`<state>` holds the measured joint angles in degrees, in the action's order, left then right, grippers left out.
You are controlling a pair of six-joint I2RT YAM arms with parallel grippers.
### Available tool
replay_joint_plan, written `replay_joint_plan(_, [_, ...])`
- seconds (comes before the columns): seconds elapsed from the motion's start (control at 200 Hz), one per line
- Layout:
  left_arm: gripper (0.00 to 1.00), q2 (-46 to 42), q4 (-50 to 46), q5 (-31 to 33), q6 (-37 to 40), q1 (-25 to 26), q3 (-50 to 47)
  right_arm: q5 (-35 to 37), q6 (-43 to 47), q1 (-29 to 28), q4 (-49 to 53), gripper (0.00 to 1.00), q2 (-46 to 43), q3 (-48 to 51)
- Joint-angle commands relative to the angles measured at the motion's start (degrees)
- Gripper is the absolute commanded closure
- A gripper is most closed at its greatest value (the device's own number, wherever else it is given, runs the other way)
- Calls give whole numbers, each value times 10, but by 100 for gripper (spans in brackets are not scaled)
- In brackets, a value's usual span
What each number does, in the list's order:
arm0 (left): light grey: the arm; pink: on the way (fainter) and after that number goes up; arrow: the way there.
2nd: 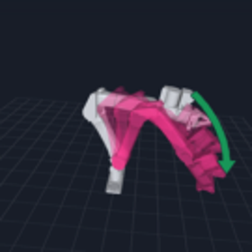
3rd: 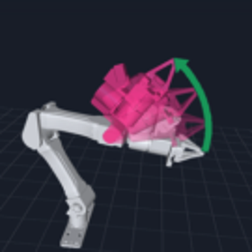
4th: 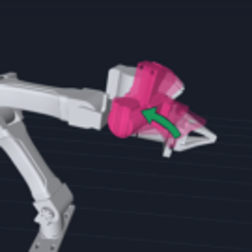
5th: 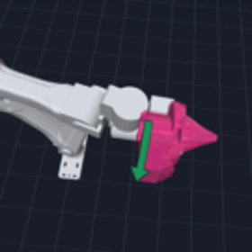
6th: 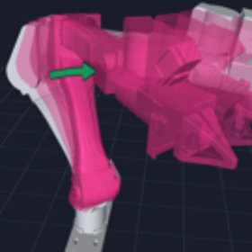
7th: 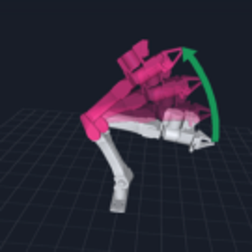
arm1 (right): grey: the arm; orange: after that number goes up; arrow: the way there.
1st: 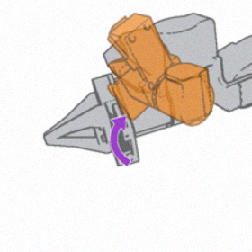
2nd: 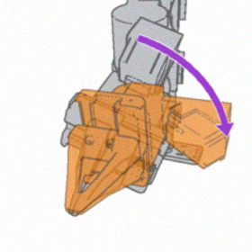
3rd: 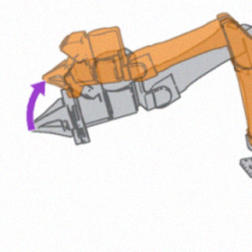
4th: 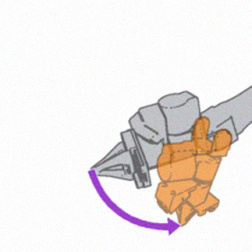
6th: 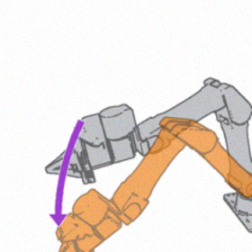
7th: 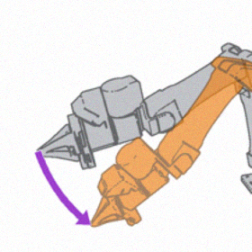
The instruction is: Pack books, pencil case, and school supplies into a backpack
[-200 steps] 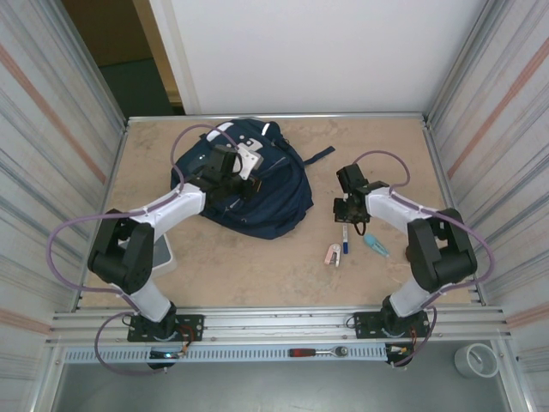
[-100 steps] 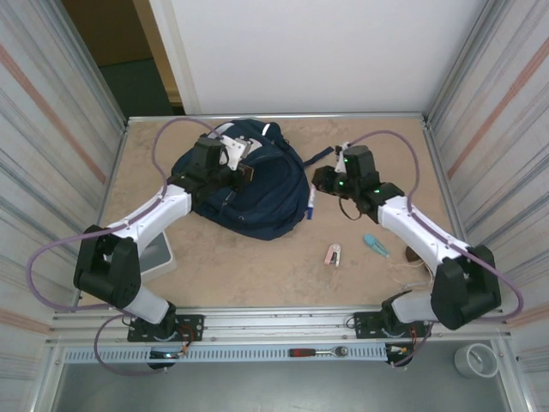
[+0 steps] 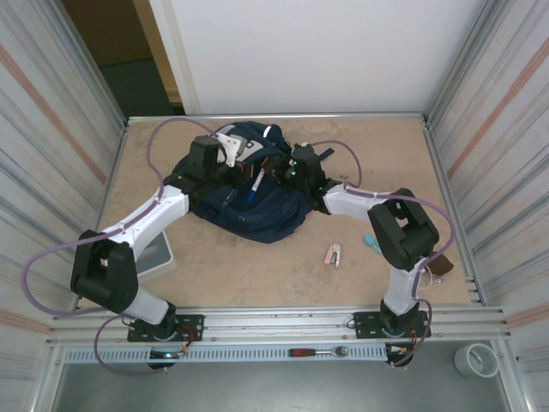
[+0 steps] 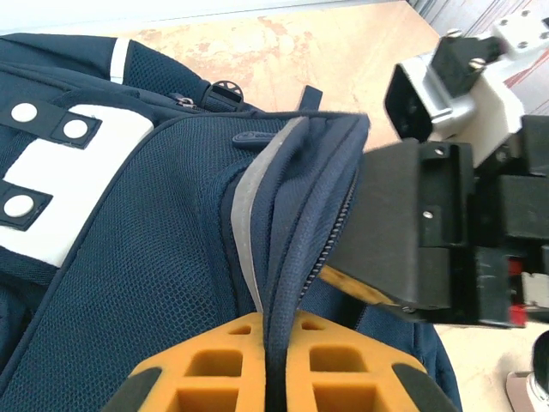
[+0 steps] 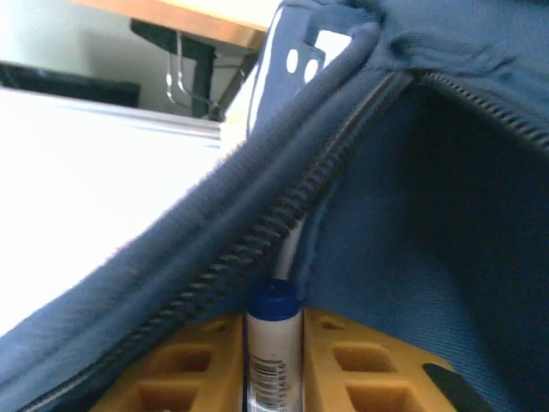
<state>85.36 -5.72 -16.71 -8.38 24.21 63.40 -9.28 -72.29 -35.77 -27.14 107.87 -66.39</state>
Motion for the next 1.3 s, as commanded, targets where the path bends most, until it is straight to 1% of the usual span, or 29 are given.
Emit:
replay_joint_plan(0.0, [100, -44, 57, -21, -12, 2, 29, 26, -31, -6, -21, 64, 30, -40])
replay_joint_plan(0.04, [100, -44, 57, -18, -12, 2, 27, 21, -20, -6, -10, 59, 28, -40])
replay_joint_plan(0.1, [100, -44, 58, -15, -9, 2, 25, 21, 0, -6, 1, 55, 10, -23])
replay_joint_plan(0.19, [100, -43, 64, -5, -11, -1, 21, 29, 46, -5, 31, 53, -42, 14])
replay_joint_plan(0.296, [100, -41, 73, -4, -12, -5, 13, 39, 147, -9, 97, 52, -126, 57])
replay_joint_plan(0.341, [100, -39, 72, -3, -11, -6, 11, 55, 192, -15, 140, 51, -164, 78])
replay_joint_plan(0.386, [100, -37, 73, 1, -11, -7, 8, 79, 241, -22, 204, 49, -204, 92])
replay_joint_plan(0.441, [100, -37, 76, 2, -8, -8, 2, 127, 290, -30, 295, 46, -244, 106])
replay_joint_plan(0.501, [100, -38, 83, 3, -8, -8, -7, 181, 318, -33, 379, 42, -285, 135])
replay_joint_plan(0.601, [100, -38, 93, 4, -11, -8, -19, 262, 326, -33, 488, 34, -347, 193])
replay_joint_plan(0.666, [100, -38, 102, 2, -15, -8, -28, 283, 318, -32, 531, 28, -383, 233])
replay_joint_plan(0.726, [100, -35, 105, 1, -17, -8, -30, 274, 296, -31, 551, 22, -402, 264])
replay_joint_plan(0.802, [100, -30, 104, 0, -17, -8, -29, 238, 269, -32, 551, 17, -409, 297])
replay_joint_plan(0.852, [100, -27, 102, 0, -16, -8, -29, 230, 254, -35, 554, 15, -406, 309])
replay_joint_plan(0.977, [100, -23, 98, -1, -17, -8, -32, 244, 226, -53, 551, 15, -399, 332])
replay_joint_plan(1.072, [100, -23, 101, -1, -17, -8, -38, 237, 210, -71, 516, 19, -383, 346])
replay_joint_plan(1.172, [100, -22, 94, -1, -13, -8, -38, 245, 198, -94, 506, 27, -349, 341])
replay_joint_plan(1.298, [100, -24, 92, -2, -9, -8, -42, 268, 195, -116, 497, 43, -324, 338])
